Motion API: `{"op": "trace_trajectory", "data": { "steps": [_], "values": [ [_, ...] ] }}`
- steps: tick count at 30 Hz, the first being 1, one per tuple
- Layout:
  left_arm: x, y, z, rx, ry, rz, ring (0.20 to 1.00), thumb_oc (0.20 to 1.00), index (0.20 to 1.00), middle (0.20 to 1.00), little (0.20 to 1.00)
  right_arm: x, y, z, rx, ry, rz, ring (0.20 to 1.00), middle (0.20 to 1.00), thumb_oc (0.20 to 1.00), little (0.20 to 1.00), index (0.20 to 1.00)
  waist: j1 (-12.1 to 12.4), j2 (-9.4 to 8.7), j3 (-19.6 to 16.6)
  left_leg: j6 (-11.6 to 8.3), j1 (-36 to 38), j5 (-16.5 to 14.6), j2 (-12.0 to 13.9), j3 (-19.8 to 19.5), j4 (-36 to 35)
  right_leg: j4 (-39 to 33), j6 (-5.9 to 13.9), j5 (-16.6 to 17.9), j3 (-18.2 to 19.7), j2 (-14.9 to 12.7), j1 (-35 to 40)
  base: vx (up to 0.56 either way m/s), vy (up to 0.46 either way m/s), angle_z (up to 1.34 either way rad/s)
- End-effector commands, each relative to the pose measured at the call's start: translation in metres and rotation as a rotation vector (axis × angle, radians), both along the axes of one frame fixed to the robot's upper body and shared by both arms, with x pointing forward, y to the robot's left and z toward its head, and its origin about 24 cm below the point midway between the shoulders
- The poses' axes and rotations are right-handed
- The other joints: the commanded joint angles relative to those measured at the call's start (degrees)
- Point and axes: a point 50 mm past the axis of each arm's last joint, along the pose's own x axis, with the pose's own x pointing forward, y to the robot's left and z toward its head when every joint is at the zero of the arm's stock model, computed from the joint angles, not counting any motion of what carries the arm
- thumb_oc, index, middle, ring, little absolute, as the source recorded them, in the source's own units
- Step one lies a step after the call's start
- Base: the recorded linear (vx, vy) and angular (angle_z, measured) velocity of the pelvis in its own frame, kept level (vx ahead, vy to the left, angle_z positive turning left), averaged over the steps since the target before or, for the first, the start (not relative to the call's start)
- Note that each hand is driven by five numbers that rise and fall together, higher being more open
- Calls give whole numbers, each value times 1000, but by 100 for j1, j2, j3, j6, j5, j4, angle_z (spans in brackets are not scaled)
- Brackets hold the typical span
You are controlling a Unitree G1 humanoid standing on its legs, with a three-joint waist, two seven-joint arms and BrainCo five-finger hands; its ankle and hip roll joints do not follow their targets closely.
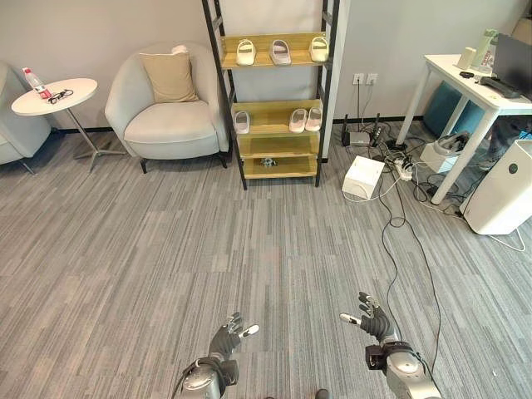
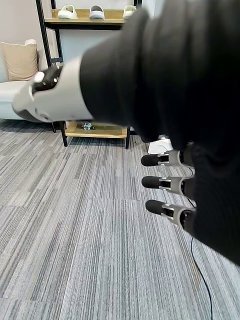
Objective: Arrange the slippers neatly on the shoe rack.
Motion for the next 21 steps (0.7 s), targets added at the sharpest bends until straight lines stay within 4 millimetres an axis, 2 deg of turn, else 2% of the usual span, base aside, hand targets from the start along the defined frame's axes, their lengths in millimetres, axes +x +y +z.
{"op": "trace_trajectory", "data": {
  "steps": [1,9,15,21],
  "values": [
    [29,-1,15,8,-109,7,1000,1000,1000,1000,1000,19,10,20,46,-130,43,1000,1000,1000,1000,1000,31,-219,-201,-172,-166,-295,-34,-463,-47,8,383,-132,-72,-436,32,0,0,0],
    [31,-2,17,-28,-119,35,1000,1000,1000,1000,1000,18,13,18,74,-110,64,1000,1000,1000,1000,1000,54,-226,-198,-176,-180,-272,-21,-469,-47,8,378,-138,-86,-424,35,0,0,0],
    [30,0,15,-21,-109,28,1000,1000,1000,1000,1000,8,21,6,156,-30,109,1000,1000,1000,1000,1000,98,-252,-212,-181,-172,-276,-25,-515,-47,8,378,-165,-140,-437,69,0,0,0],
    [31,1,17,-20,-115,31,1000,1000,1000,1000,1000,11,23,8,160,-33,122,1000,1000,1000,1000,1000,116,-273,-180,-175,-189,-273,-39,-534,-47,8,387,-153,-141,-448,62,0,0,0]
  ]
}}
